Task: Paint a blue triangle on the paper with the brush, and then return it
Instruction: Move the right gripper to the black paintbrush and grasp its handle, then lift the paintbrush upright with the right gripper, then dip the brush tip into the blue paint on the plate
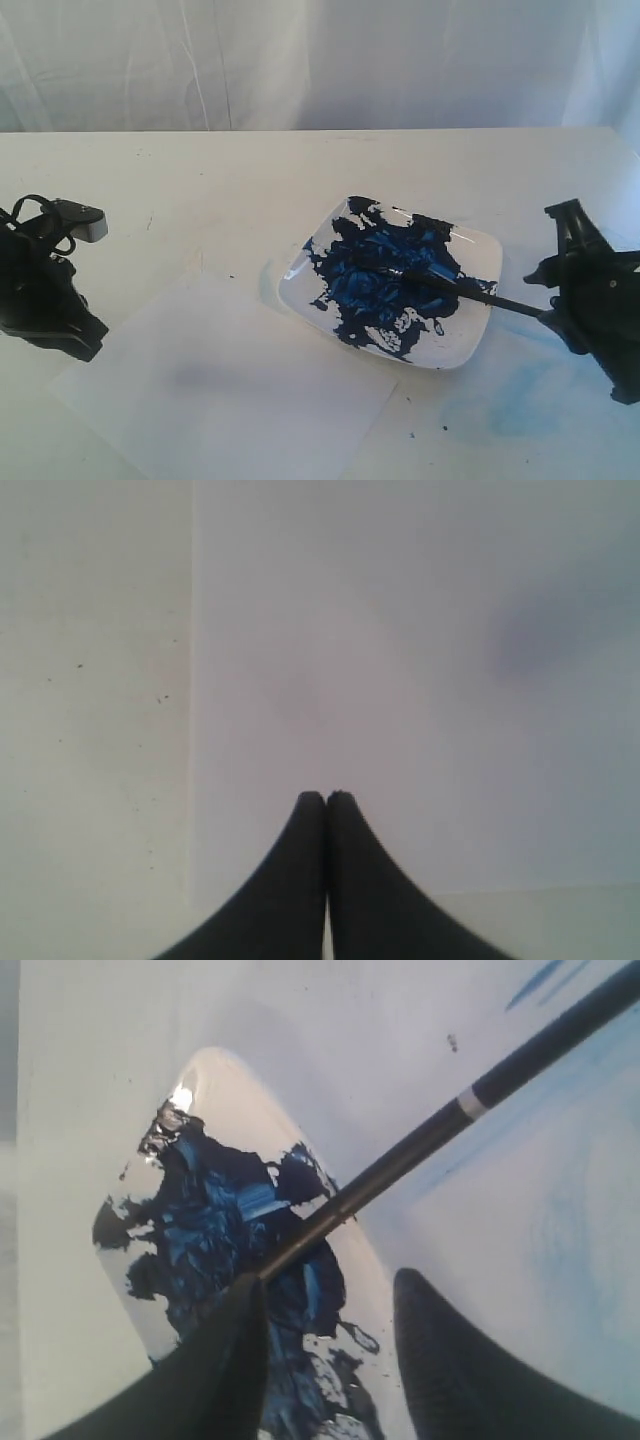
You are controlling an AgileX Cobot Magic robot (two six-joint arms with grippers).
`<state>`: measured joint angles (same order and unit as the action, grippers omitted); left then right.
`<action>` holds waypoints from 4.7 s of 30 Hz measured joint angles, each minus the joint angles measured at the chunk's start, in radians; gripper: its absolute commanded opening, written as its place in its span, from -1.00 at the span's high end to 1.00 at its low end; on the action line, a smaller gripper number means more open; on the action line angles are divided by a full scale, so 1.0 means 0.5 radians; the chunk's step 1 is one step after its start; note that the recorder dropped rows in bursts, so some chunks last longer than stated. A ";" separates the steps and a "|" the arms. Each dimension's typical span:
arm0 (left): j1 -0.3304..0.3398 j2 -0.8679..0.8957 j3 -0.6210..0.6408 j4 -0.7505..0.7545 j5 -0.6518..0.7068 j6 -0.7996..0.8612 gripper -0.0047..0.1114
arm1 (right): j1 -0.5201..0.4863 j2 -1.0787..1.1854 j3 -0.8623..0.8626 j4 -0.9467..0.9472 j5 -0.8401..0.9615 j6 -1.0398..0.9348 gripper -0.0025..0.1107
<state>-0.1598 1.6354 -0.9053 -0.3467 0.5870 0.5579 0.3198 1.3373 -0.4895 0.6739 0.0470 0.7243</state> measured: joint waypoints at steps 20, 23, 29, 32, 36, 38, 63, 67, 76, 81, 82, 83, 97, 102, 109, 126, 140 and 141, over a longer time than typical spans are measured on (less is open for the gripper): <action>0.000 0.000 0.000 0.000 0.000 0.000 0.92 | 0.000 0.241 0.000 0.012 -0.123 0.855 0.25; 0.000 0.000 0.000 0.000 0.000 0.000 0.92 | 0.000 0.277 0.000 0.012 -0.183 0.881 0.25; 0.000 0.000 0.000 0.000 -0.005 0.000 0.92 | 0.000 0.334 0.000 0.012 -0.286 0.903 0.25; 0.000 0.000 0.000 0.000 -0.005 0.000 0.92 | 0.000 0.366 -0.031 0.012 -0.286 0.908 0.25; 0.000 0.000 0.000 0.000 -0.005 0.000 0.92 | 0.000 0.449 -0.142 0.012 -0.250 0.914 0.25; 0.000 0.000 0.000 0.000 -0.005 0.000 0.92 | 0.000 0.478 -0.160 0.012 -0.227 0.917 0.25; 0.000 0.000 0.000 0.000 -0.005 0.000 0.92 | 0.000 0.652 -0.194 0.012 -0.292 0.927 0.61; 0.000 0.000 0.000 0.000 -0.005 0.000 0.92 | 0.000 0.657 -0.199 0.020 -0.288 0.939 0.95; 0.000 0.000 0.000 0.000 -0.005 0.001 0.92 | 0.000 0.645 -0.199 0.020 -0.344 0.939 0.96; 0.000 0.000 0.000 0.000 -0.005 0.001 0.92 | 0.000 0.524 -0.199 0.016 -0.497 0.939 0.96; 0.000 0.000 0.000 0.000 -0.005 0.001 0.92 | 0.000 0.483 -0.199 0.013 -0.558 0.939 0.96; 0.000 0.000 0.000 0.000 -0.005 0.001 0.92 | 0.000 0.439 -0.199 0.008 -0.634 0.939 0.96; 0.000 0.000 0.000 0.000 -0.005 0.001 0.92 | 0.000 -0.077 -0.458 -0.827 -1.442 -0.278 0.96; 0.000 0.000 0.000 0.000 -0.005 0.001 0.92 | 0.000 -0.114 -0.953 -1.188 -0.413 -0.703 0.96; 0.000 0.000 0.000 0.000 -0.005 0.001 0.92 | 0.000 -0.101 -1.299 -1.447 0.128 -0.937 0.96; 0.000 0.000 0.000 0.000 -0.005 0.001 0.92 | 0.100 0.246 -1.002 -1.411 -0.299 -1.153 0.96; 0.000 0.000 0.000 0.000 -0.005 0.004 0.92 | 0.100 0.597 -1.002 -1.454 -0.606 -1.153 0.96; 0.000 0.000 0.000 0.000 -0.005 0.004 0.92 | 0.100 0.601 -1.002 -1.468 -0.615 -1.153 0.96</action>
<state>-0.1598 1.6354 -0.9053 -0.3467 0.5846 0.5601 0.3698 1.6379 -0.9903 -0.0604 -0.2606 0.1480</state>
